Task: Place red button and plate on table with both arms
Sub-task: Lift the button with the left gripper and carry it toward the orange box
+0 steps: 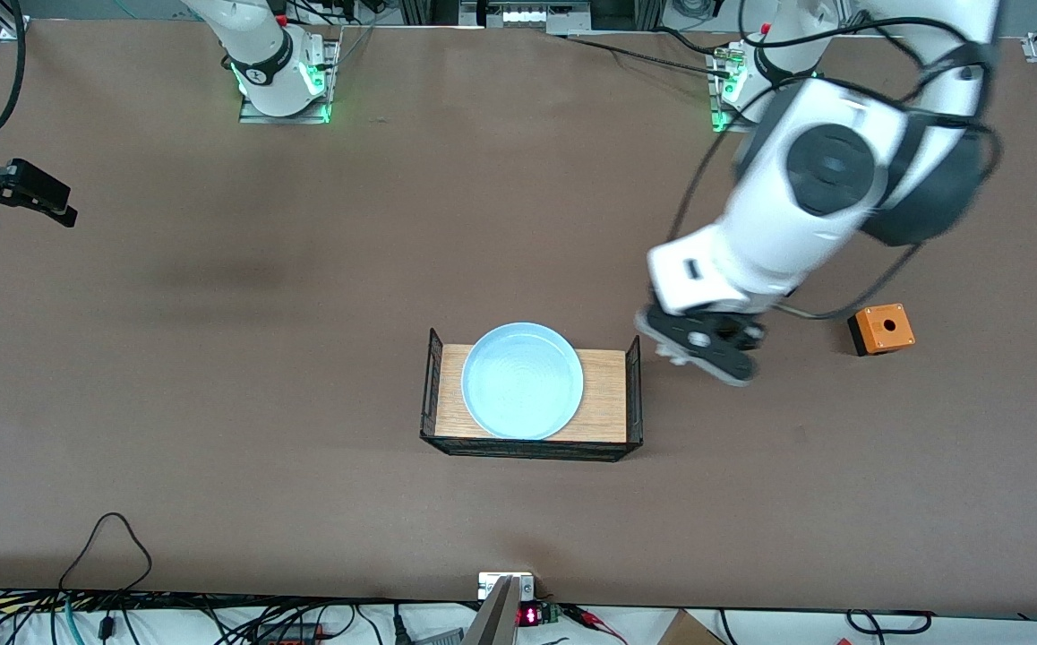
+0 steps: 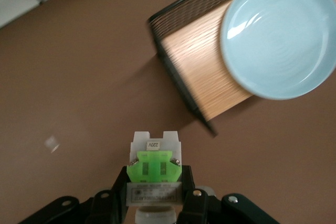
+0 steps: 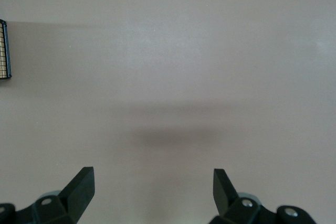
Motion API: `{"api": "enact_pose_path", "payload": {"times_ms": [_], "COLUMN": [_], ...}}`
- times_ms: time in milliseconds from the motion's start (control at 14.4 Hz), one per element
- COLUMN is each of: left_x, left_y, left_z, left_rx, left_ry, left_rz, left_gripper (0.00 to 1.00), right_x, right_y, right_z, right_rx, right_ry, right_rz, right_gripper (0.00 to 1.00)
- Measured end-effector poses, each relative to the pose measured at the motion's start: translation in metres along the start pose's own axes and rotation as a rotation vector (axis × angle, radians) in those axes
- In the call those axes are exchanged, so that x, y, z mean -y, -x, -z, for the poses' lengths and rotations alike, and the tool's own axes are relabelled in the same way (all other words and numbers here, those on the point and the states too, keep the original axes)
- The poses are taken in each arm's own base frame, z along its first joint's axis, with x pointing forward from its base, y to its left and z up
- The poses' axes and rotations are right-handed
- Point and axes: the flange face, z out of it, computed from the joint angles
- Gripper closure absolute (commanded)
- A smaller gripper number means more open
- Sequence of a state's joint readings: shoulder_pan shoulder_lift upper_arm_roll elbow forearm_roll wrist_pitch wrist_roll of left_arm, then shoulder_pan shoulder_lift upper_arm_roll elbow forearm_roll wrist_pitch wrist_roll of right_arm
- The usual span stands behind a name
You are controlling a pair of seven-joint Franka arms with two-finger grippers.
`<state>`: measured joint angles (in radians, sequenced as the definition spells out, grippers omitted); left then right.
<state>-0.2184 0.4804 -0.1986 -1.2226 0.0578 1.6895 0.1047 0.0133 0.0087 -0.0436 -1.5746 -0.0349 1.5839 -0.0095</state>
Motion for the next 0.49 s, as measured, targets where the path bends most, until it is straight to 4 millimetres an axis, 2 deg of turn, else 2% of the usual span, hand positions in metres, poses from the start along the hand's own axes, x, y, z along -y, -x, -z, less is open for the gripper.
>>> {"api": "enact_pose_path", "payload": {"times_ms": [208, 486], "left_x": [0.073, 0.162], "left_y": [0.026, 0.065], "left_z": [-0.019, -0.071], "left_rx": [0.101, 0.183], "left_ry": [0.025, 0.085], "left_rz": [-0.025, -0.106], "left_gripper": [0.77, 0.77], "right_x": [-0.001, -0.001], "right_y": [0.0, 0.0], "right_z": [0.0, 0.0], "right_rx": [0.0, 0.0], "right_ry": [0.0, 0.0], "right_rz": [-0.001, -0.001], "right_gripper": [0.0, 0.0]}}
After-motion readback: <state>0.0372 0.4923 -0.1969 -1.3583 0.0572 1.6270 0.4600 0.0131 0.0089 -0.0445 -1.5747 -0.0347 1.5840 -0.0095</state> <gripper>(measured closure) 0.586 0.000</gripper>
